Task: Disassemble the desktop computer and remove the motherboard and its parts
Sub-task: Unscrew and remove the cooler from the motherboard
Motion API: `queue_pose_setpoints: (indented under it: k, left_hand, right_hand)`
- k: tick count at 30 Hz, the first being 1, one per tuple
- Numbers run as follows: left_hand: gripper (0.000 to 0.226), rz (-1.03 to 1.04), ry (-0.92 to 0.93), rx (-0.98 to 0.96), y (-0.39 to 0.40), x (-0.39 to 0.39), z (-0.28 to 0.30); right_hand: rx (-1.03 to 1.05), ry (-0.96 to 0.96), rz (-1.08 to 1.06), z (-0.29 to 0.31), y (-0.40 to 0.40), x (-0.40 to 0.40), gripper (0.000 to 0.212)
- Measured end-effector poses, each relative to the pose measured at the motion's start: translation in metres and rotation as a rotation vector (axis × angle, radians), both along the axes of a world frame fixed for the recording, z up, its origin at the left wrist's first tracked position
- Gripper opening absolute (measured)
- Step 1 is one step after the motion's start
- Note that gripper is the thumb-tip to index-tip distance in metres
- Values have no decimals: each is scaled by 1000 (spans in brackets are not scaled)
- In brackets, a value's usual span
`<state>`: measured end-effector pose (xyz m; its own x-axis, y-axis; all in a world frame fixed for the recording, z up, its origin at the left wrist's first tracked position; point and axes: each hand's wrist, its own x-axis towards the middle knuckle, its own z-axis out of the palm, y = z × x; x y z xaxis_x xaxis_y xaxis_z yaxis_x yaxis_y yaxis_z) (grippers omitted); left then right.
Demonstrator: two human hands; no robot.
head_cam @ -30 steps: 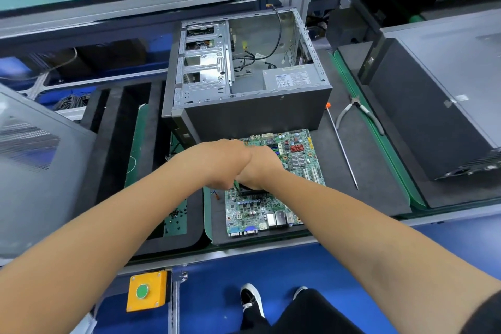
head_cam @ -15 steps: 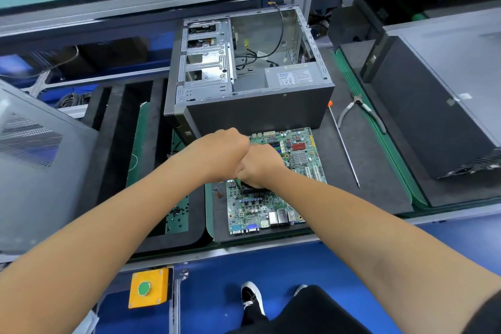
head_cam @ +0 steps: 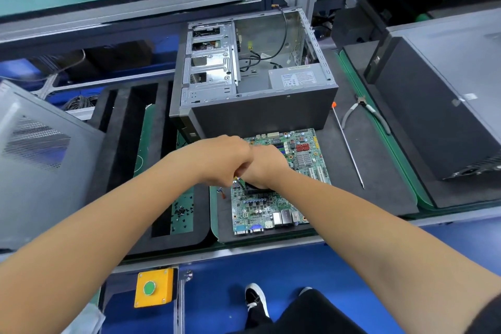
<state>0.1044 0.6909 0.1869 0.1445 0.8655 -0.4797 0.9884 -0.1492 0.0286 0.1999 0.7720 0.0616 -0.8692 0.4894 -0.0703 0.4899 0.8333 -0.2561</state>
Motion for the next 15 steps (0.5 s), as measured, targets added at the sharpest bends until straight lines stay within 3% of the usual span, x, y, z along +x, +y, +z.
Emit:
queue_pose_setpoints:
  k: [4, 9, 15]
  left_hand:
    - [18, -18, 57, 137, 3, 1, 2]
    - [11, 6, 44, 132, 4, 9, 1]
    - [40, 94, 32, 166, 1, 15, 3]
  right_hand:
    - [-4, -16, -13, 3, -1, 1, 36]
    - [-47, 1, -39, 3, 0, 3, 43]
    - [17, -18, 11, 3, 0, 0, 40]
